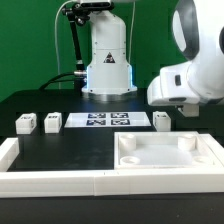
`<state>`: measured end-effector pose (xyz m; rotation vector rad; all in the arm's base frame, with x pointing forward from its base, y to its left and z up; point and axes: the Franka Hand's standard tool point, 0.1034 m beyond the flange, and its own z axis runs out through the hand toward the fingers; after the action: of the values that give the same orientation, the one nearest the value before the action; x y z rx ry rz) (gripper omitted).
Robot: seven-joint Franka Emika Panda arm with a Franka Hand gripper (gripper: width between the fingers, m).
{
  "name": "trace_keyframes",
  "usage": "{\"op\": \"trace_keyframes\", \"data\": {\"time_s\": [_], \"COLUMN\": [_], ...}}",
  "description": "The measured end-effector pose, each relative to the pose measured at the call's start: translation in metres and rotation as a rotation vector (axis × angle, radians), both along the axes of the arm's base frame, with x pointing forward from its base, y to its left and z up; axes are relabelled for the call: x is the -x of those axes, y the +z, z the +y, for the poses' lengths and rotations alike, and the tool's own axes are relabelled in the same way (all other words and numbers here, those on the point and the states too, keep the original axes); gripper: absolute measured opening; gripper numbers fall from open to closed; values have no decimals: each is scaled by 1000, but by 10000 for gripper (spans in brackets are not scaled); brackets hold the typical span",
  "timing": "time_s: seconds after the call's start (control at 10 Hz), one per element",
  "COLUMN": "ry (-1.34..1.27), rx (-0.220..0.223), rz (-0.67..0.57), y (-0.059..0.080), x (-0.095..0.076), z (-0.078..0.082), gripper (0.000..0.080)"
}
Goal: Assemble square table
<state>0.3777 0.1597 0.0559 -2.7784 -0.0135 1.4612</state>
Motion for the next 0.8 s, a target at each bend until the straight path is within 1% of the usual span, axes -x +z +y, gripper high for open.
{"op": "trace_keyframes", "data": {"time_s": [0.1,0.2,0.3,0.4,0.5,0.6,0.7,0.8], "ry": [0,0,-1,-9,-9,-10,-16,-21], "rx": [1,2,2,-6,-21,-38,-50,-57], "rz": [-27,-20,-16,-99,-186,-253,-325,-384], "y": [13,9,5,2,3,8,17,25], "x": [0,4,4,-5,-9,-22,-35,-43], "z": [-2,-2,-2,0,0,-5,-8,-11], "gripper": [284,285,285,285,285,285,285,285]}}
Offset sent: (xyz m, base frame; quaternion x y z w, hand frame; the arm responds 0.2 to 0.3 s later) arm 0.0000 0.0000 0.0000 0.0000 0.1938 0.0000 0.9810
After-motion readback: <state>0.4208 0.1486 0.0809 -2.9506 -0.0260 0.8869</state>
